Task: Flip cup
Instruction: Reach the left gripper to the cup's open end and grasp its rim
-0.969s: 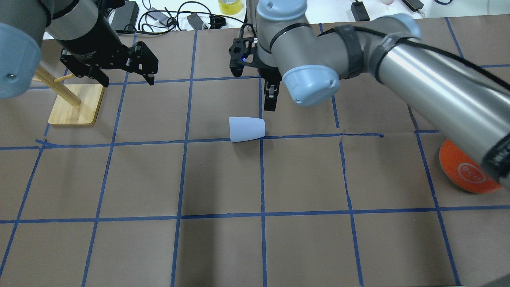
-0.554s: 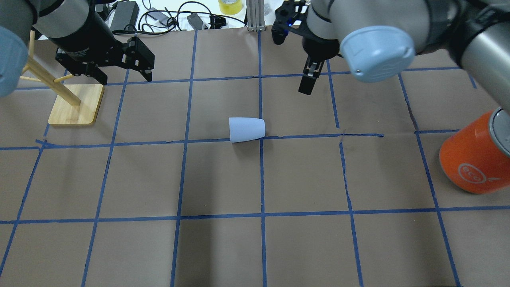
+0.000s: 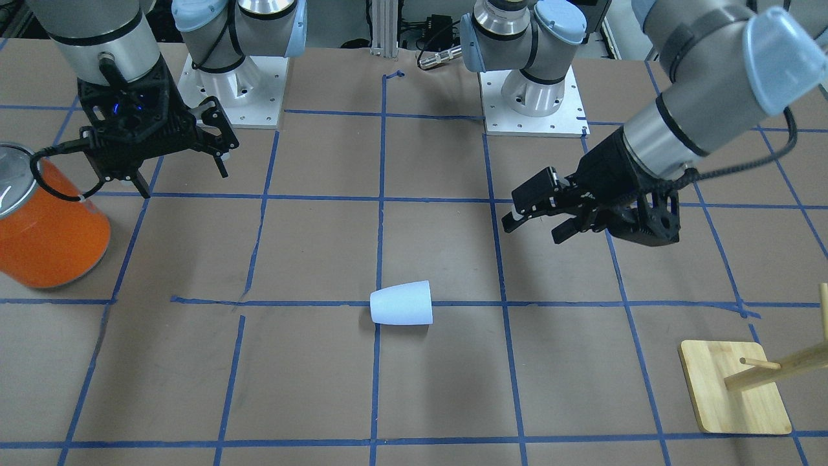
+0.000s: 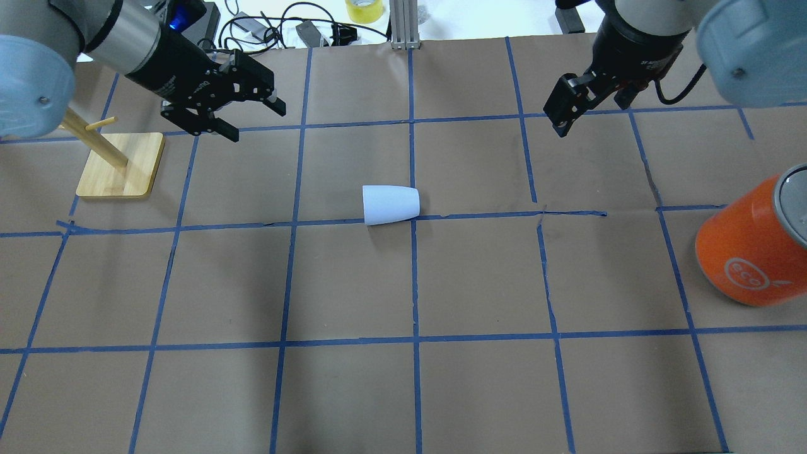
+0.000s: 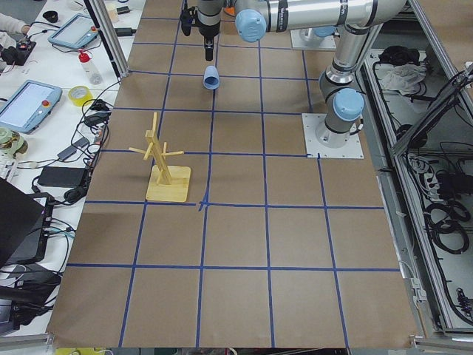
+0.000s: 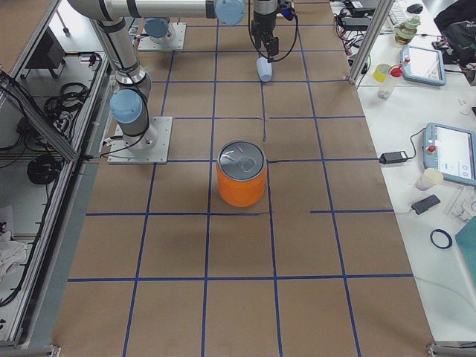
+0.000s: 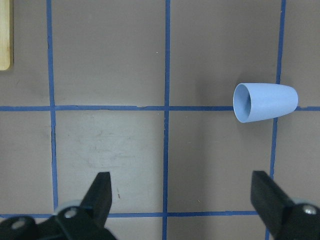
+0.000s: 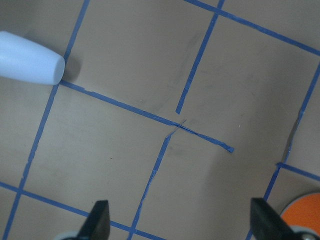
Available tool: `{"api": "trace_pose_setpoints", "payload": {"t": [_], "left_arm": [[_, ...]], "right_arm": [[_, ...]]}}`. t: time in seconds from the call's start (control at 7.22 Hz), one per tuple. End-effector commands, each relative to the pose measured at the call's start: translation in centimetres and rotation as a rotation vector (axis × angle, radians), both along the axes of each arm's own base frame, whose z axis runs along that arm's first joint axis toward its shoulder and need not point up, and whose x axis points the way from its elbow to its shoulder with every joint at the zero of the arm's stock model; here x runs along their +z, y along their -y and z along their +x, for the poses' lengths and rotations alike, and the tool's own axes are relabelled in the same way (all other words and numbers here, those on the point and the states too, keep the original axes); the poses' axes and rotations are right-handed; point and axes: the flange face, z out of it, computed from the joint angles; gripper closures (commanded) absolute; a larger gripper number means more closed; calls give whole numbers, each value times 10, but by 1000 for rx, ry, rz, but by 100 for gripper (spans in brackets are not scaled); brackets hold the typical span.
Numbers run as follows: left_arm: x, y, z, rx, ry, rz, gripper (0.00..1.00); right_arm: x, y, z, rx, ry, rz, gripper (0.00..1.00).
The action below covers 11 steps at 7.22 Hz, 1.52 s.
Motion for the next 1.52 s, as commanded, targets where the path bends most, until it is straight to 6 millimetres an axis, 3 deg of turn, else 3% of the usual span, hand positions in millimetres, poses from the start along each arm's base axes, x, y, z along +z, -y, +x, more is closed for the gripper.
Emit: {"api": "trace_pose_setpoints", "payload": {"t": [0.0, 0.28, 0.55, 0.83, 1.11, 1.38], "left_arm": [[-79, 12, -8, 29, -232, 19, 0], [-149, 9, -13, 30, -254, 34, 0], [-193, 14, -30, 10, -297, 5, 0], [-211, 18, -60, -8, -342, 8, 0], [-232, 19, -62, -7, -345, 19, 0], [-235, 18, -85, -3, -344, 32, 0]], "right_arm": [[12, -9, 0, -263, 25, -16, 0], [18, -14, 1, -348, 37, -19, 0], [19, -16, 8, -344, 40, -17, 0], [20, -10, 8, -343, 42, -23, 0], [25, 13, 10, -342, 50, -13, 0], [25, 14, 9, -341, 38, -1, 0]]}}
